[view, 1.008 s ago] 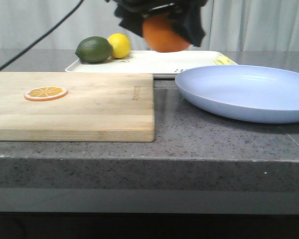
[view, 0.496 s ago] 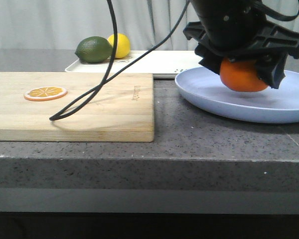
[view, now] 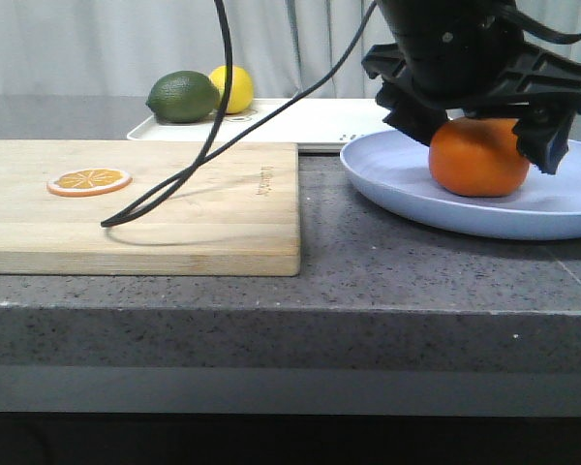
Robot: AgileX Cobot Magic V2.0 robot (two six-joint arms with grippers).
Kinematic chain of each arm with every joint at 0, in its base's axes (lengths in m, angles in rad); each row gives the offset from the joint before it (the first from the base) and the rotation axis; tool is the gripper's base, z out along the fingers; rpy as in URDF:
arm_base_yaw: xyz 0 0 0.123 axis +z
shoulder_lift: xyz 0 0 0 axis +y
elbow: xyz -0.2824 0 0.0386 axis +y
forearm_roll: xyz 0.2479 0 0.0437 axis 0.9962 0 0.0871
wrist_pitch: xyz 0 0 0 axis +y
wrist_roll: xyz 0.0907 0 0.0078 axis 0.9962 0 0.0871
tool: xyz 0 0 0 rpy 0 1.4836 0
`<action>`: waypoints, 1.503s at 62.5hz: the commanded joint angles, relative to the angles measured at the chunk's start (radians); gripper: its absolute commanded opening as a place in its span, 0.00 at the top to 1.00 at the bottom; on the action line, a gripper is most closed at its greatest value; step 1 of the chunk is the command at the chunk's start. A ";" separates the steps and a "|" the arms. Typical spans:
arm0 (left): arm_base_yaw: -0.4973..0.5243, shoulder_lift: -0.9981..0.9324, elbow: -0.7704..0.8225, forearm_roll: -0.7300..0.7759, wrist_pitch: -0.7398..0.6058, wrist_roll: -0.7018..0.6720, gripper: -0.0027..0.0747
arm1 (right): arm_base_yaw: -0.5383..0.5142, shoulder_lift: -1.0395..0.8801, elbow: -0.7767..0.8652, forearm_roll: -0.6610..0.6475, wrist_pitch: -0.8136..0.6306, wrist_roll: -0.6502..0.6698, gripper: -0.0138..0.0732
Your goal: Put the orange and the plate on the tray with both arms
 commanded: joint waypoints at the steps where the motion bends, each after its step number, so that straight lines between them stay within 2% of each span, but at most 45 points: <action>1: -0.011 -0.139 -0.033 0.000 -0.029 -0.053 0.11 | -0.004 0.004 -0.034 -0.016 -0.062 -0.006 0.25; 17: 0.007 -0.335 0.038 0.000 0.010 -0.069 0.11 | -0.004 0.004 -0.034 -0.016 -0.060 -0.006 0.25; 42: 0.177 -0.803 0.584 0.000 -0.133 -0.069 0.11 | -0.004 0.004 -0.034 -0.016 -0.056 -0.006 0.25; 56: 0.291 -1.060 0.820 0.058 -0.097 -0.067 0.11 | -0.004 0.004 -0.034 -0.016 -0.054 -0.006 0.25; 71: 0.307 -1.306 0.996 0.083 -0.076 -0.065 0.11 | -0.004 0.004 -0.034 0.001 -0.043 0.003 0.25; 79: 0.307 -1.400 1.050 0.083 -0.045 -0.065 0.11 | -0.004 0.004 -0.034 0.056 -0.002 0.061 0.25; 94: 0.307 -1.460 1.062 0.081 -0.041 -0.065 0.11 | -0.009 0.070 -0.117 0.049 0.034 0.258 0.25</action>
